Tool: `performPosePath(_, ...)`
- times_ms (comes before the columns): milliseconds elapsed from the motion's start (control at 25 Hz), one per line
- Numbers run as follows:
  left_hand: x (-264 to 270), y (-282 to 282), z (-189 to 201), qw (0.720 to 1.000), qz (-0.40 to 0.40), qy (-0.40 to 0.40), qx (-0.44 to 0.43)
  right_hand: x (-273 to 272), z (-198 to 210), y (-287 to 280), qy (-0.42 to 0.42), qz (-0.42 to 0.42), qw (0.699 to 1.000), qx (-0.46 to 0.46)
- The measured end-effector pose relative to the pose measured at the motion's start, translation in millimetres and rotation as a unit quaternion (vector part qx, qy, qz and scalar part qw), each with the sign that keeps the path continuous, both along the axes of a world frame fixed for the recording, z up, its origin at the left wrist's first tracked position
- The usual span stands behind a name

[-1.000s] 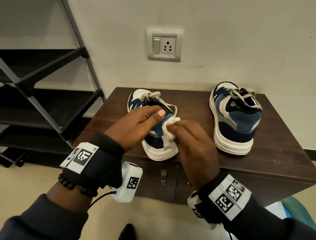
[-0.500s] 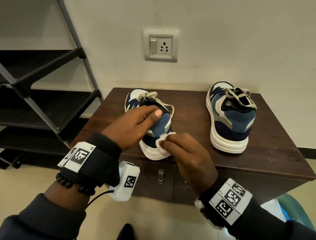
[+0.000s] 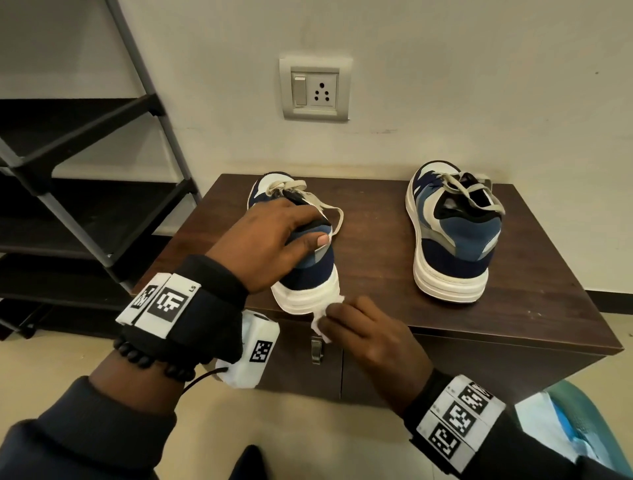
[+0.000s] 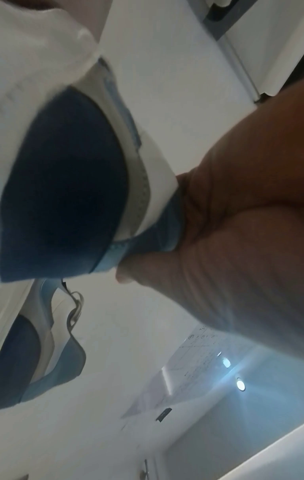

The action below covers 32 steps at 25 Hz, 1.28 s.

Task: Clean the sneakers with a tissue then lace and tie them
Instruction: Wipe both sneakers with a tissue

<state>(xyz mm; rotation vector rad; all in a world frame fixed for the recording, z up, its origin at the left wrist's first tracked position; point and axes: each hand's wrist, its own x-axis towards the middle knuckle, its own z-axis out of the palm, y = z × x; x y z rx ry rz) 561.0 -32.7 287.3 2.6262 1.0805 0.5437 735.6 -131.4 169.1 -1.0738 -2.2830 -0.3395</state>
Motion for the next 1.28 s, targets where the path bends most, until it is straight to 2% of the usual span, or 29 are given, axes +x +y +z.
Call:
performPosePath(80,-7.6,0.6,3.8,0.999,0.002,0.029,0.014,6.0,8.2,2.4,0.035,-0.008,0.999,-0.016)
performPosePath(160,-15.4,-2.2,5.3,0.999,0.015,0.031,-0.001,6.3,26.3,9.2,0.144,-0.032,0.989,-0.007)
performPosePath(240,-18.1,-3.6,4.8,0.999,0.037,0.001,-0.014,0.3,47.9,19.7,0.225,-0.057,0.972,0.034)
performPosePath(320,-15.4,-3.7,2.8,0.996,0.059,-0.051,-0.054,-12.1,64.1,31.0,0.261,-0.051,0.962,0.059)
performPosePath(480,-15.4,-3.6,0.2,0.971,0.048,-0.178,-0.149,-37.1,48.4,41.4,0.236,-0.042,0.969,0.065)
performPosePath(680,-11.8,-1.4,-0.9,0.977,0.050,-0.155,-0.138,-28.9,13.3,22.9,0.140,-0.025,0.990,0.018)
performPosePath(800,-8.0,-1.1,-1.3,0.980,0.065,-0.149,-0.119,-19.2,11.0,8.7,0.032,-0.028,0.999,-0.028)
performPosePath(880,-5.6,-3.7,-2.0,0.981,0.064,-0.153,-0.100,-14.2,10.8,3.2,0.019,-0.023,0.998,-0.055)
performPosePath(1040,-3.7,-3.5,-6.2,0.990,0.066,-0.117,-0.051,-1.9,24.3,0.8,0.152,-0.010,0.985,-0.083)
performPosePath(1120,-1.8,-2.2,-8.1,0.994,0.073,-0.079,0.011,6.5,40.3,-3.4,0.196,-0.027,0.977,-0.083)
performPosePath(1280,10.4,-9.1,-8.0,0.986,0.070,0.001,0.152,35.6,72.6,-16.6,0.241,-0.108,0.965,0.008)
